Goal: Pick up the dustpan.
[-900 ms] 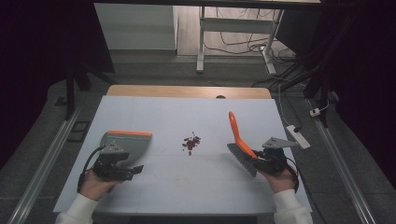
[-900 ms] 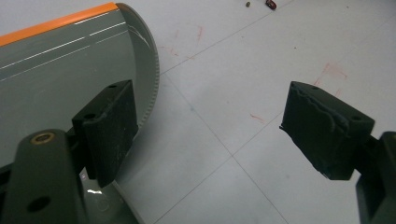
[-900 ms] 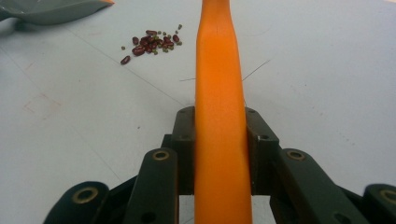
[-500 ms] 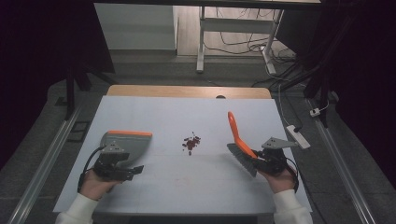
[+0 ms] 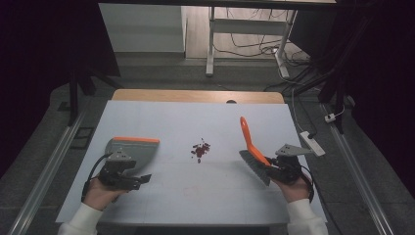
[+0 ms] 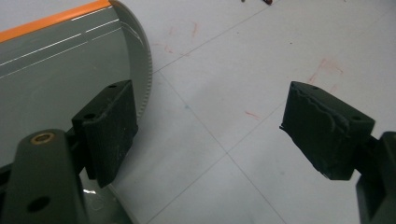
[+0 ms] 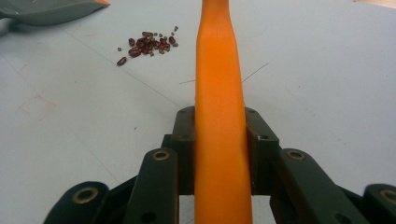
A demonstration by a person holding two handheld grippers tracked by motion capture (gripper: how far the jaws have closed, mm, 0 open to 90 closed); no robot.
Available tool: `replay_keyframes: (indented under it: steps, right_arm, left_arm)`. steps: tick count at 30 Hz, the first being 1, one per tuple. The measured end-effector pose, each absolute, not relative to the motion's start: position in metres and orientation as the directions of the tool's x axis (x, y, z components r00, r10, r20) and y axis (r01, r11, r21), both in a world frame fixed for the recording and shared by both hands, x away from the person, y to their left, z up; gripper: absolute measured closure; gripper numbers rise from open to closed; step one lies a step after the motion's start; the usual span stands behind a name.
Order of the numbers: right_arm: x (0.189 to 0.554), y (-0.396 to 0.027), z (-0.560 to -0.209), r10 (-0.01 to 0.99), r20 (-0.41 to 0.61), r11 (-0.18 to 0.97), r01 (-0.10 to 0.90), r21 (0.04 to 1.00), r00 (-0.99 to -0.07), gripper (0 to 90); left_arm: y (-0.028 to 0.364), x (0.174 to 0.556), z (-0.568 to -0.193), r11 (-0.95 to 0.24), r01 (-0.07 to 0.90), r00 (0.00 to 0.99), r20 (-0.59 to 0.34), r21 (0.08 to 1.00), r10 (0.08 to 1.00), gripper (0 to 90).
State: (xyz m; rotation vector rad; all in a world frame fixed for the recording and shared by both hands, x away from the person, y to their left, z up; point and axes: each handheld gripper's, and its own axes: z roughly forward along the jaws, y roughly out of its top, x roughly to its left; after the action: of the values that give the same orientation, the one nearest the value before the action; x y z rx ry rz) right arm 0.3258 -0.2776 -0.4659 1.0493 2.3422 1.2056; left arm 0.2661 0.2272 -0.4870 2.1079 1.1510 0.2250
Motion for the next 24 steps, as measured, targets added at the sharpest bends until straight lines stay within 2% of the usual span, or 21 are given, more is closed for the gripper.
replay_keyframes:
  steps: [6, 24]
  right_arm:
    - [0.327, -0.28, -0.465, 0.724, 0.089, 0.349, 0.475, 0.808, -0.683, 70.0]
    - [0.324, -0.281, -0.461, 0.715, 0.081, 0.349, 0.456, 0.819, -0.694, 70.0]
  left_arm:
    - [0.23, 0.27, -0.482, -0.328, 0.702, 0.55, -0.188, 0.632, 0.814, 18.8]
    - [0.238, 0.268, -0.47, -0.227, 0.806, 0.38, -0.185, 0.546, 0.906, 19.0]
